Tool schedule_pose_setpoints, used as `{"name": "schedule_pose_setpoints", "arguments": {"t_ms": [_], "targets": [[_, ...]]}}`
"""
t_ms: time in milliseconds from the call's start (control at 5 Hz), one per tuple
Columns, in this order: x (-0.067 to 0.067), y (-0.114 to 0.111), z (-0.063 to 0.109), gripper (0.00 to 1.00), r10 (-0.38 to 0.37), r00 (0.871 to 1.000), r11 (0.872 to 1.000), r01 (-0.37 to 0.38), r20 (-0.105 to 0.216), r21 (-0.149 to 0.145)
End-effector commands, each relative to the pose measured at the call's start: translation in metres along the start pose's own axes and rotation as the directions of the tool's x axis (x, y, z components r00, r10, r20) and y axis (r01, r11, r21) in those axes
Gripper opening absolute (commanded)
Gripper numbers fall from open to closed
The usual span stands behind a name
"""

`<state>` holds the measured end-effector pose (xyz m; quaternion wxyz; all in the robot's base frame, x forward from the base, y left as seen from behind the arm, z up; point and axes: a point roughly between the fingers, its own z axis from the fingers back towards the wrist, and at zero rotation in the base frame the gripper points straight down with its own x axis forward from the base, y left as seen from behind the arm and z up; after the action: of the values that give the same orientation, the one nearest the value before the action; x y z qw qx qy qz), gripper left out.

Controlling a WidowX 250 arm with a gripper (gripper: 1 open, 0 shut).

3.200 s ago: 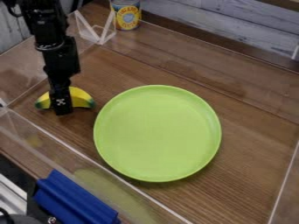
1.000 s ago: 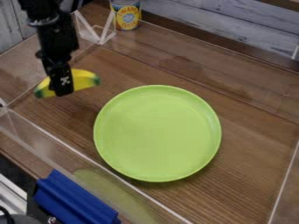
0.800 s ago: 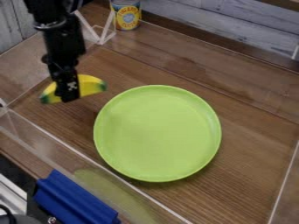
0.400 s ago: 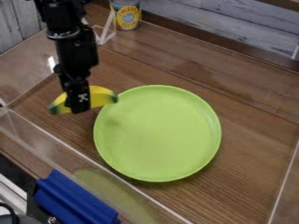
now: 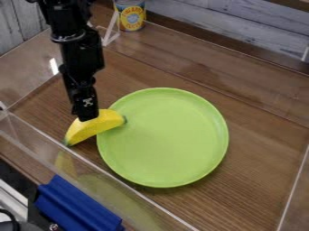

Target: Put the banana on top of the green plate

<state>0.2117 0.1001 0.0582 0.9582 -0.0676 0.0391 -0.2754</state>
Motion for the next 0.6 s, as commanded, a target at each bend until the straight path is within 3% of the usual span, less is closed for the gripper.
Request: {"name": "schedule_pose_setpoints", "arguments": {"t_ms": [0, 400], "targets": [[-0.001, 0.003, -0.004, 1.0, 0.006, 1.0, 1.0, -0.006, 0.016, 0.011], [-0.003, 0.01, -0.02, 1.0, 0.012, 1.0, 1.0, -0.012, 0.017, -0.002]]}}
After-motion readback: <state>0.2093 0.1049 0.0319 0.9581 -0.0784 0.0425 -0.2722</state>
